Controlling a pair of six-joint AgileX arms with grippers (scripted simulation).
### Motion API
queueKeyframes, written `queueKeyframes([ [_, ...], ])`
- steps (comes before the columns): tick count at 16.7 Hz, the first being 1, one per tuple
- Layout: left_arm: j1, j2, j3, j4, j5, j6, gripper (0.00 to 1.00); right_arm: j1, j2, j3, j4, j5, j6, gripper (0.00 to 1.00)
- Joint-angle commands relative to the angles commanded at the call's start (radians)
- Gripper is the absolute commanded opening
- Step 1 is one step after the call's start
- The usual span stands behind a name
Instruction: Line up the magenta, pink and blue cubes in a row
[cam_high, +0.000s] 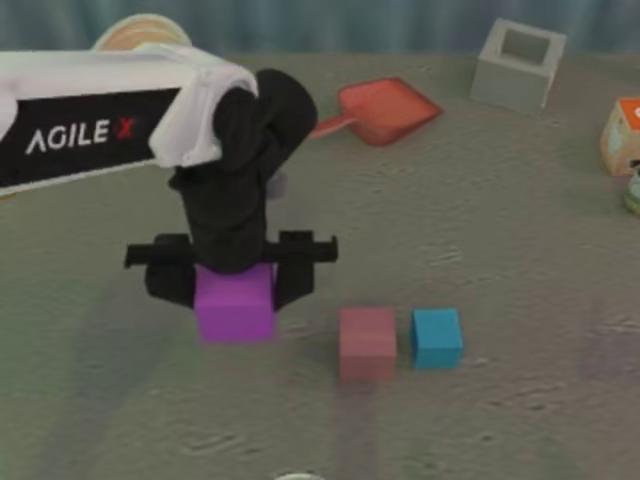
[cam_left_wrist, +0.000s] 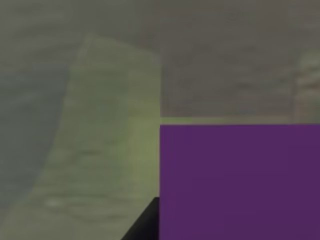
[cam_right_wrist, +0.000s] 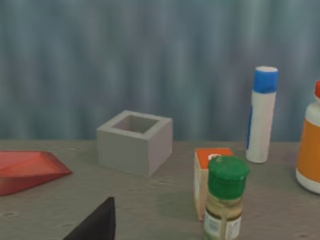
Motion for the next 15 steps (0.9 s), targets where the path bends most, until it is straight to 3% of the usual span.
queueKeyframes([
  [5, -0.001, 0.064, -0.1, 0.171, 0.001, -0.003, 0.0, 0.0, 0.0, 0.0, 0.0, 0.0, 0.0, 1.0],
  [10, -0.001, 0.072, -0.11, 0.185, 0.0, -0.004, 0.0, 0.0, 0.0, 0.0, 0.0, 0.0, 0.0, 1.0],
  [15, -0.001, 0.072, -0.11, 0.185, 0.0, -0.004, 0.38, 0.0, 0.0, 0.0, 0.0, 0.0, 0.0, 1.0],
])
